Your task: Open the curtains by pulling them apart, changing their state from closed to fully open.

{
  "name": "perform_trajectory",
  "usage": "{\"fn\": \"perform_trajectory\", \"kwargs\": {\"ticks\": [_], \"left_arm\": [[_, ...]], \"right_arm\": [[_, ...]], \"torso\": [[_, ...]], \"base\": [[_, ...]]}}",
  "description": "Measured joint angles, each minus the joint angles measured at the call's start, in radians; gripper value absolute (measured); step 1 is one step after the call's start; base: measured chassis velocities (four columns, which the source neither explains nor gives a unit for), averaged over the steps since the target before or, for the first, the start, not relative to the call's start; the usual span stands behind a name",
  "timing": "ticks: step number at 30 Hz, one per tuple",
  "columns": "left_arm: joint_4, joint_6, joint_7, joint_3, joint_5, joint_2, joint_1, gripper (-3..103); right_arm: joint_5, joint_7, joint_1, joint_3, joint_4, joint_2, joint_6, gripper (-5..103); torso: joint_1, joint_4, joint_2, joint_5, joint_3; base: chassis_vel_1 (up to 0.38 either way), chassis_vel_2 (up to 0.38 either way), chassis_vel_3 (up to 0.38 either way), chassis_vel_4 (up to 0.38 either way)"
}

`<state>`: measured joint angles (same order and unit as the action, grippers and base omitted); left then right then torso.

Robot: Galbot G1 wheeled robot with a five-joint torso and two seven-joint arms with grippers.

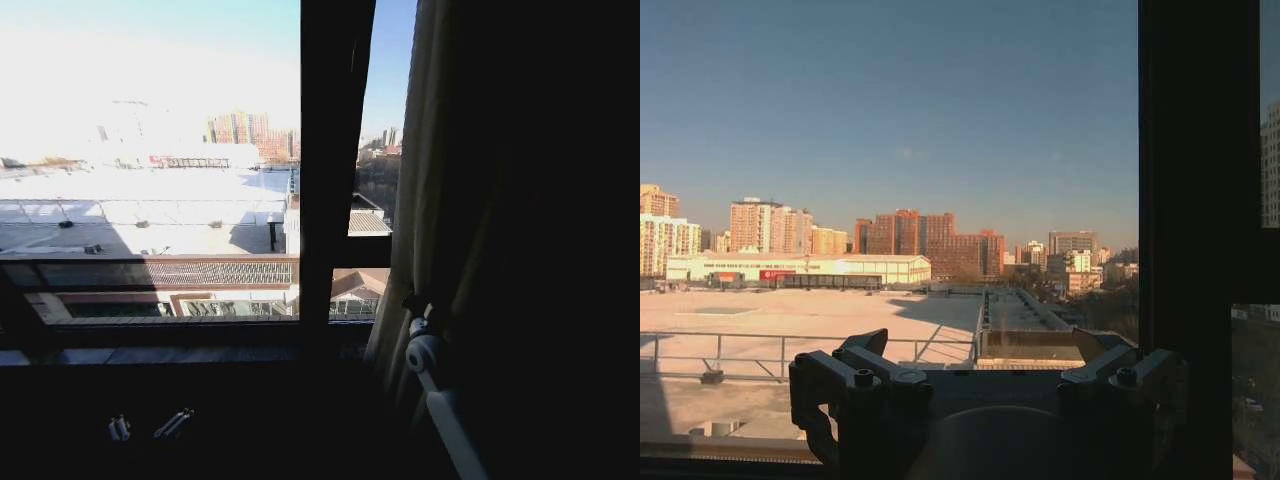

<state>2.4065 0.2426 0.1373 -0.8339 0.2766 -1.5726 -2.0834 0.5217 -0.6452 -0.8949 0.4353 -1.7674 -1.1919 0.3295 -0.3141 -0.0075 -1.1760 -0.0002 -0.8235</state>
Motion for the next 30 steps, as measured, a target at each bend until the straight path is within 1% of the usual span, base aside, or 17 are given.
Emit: {"fn": "perform_trajectory", "kwargs": {"ticks": [1,4,7,11,12,15,16,17,18,20,21,22,24,25,26,29,30], "left_arm": [[-0.002,0.003,0.0,0.0,0.001,0.0,0.0,100],[-0.004,0.007,0.0,0.0,0.003,-0.001,0.0,100],[-0.006,0.012,0.0,0.0,0.005,-0.001,0.0,100],[-0.006,0.016,0.0,0.0,0.007,0.0,-0.001,100],[-0.006,0.017,0.0,0.0,0.007,0.0,-0.001,100],[-0.007,0.018,0.0,0.0,0.007,0.0,-0.001,100],[-0.007,0.019,0.0,0.002,0.008,0.0,0.0,100],[-0.007,0.019,0.0,0.002,0.008,0.0,0.001,100],[-0.008,0.019,0.0,0.003,0.008,0.0,0.003,100],[-0.008,0.019,0.0,0.003,0.008,0.001,0.005,100],[-0.009,0.017,0.0,0.004,0.011,0.003,0.011,100],[-0.009,0.008,0.0,0.002,0.018,0.005,0.019,100],[-0.01,-0.002,-0.001,0.001,0.025,0.009,0.026,100],[-0.011,-0.019,-0.001,-0.004,0.035,0.018,0.043,100],[-0.012,-0.031,-0.003,-0.009,0.041,0.025,0.057,100],[-0.013,-0.045,-0.004,-0.017,0.048,0.036,0.073,100],[-0.014,-0.065,-0.005,-0.025,0.059,0.05,0.09,100]], "right_arm": [[0.003,-0.034,0.012,0.008,0.018,-0.001,0.0,0],[0.006,-0.08,0.026,0.017,0.045,-0.002,0.0,0],[0.008,-0.138,0.041,0.024,0.074,-0.007,0.0,0],[0.015,-0.166,0.042,0.023,0.075,-0.009,0.002,0],[0.017,-0.167,0.04,0.022,0.07,-0.008,0.003,5],[0.022,-0.158,0.032,0.019,0.05,-0.004,0.003,5],[0.026,-0.135,0.014,0.012,0.015,0.002,0.003,16],[0.027,-0.121,0.004,0.007,-0.004,0.005,0.004,16],[0.028,-0.097,-0.016,0.0,-0.039,0.012,0.007,27],[0.029,-0.084,-0.027,-0.005,-0.056,0.017,0.012,27],[0.036,-0.053,-0.062,-0.02,-0.112,0.03,0.029,27],[0.048,-0.038,-0.085,-0.03,-0.15,0.04,0.046,37],[0.058,-0.029,-0.106,-0.039,-0.181,0.048,0.058,37],[0.073,-0.014,-0.145,-0.053,-0.235,0.065,0.077,48],[0.079,0.004,-0.187,-0.061,-0.286,0.079,0.09,54],[0.08,0.023,-0.253,-0.07,-0.359,0.098,0.099,54],[0.079,0.044,-0.338,-0.075,-0.443,0.114,0.101,71]], "torso": [[0.0,-0.0001,0.0,0.0003,0.0],[0.0,-0.0001,0.0,0.001,0.0],[0.0,-0.0002,0.0,0.0004,0.0],[0.0,0.0,0.0,0.0002,0.0],[0.0,-0.0001,0.0,0.0006,0.0],[0.0,-0.0002,0.0,0.0006,0.0],[0.0,-0.0003,0.0,0.0007,0.0],[0.0,-0.0003,0.0,0.0008,0.0],[0.0,-0.0002,0.0,0.0006,0.0],[0.0,-0.0003,0.0,0.0007,0.0],[0.0,-0.0002,0.0,0.0004,0.0],[0.0,0.0,0.0,0.0003,0.0],[0.0,-0.0001,0.0,0.0002,0.0],[0.0,-0.0001,0.0,0.0001,0.0],[0.0,-0.0001,0.0,0.0001,0.0],[0.0,-0.0003,0.0,0.0002,0.0],[0.0,-0.0002,0.0,0.0002,0.0]], "base": [[0.0,0.0,0.0,0.0],[0.0,0.0,0.0,0.0],[0.0,0.0,0.0,0.0],[0.0,0.0,0.0,0.0],[0.0,0.0,0.0,0.0],[0.0,0.0,0.0,0.0],[0.0,0.0,0.0,0.0],[0.0,0.0,0.0,0.0],[0.0,0.0,0.0,0.0],[0.0,0.0,0.0,0.0],[0.0,0.0,0.0,0.0],[0.0,0.0,0.0,0.0],[0.0,0.0,0.0,0.0],[0.0,0.0,0.0,0.0],[0.0,0.0,0.0,0.0],[0.0,0.0,0.0,0.0],[0.0,0.0,0.0,0.0]]}}
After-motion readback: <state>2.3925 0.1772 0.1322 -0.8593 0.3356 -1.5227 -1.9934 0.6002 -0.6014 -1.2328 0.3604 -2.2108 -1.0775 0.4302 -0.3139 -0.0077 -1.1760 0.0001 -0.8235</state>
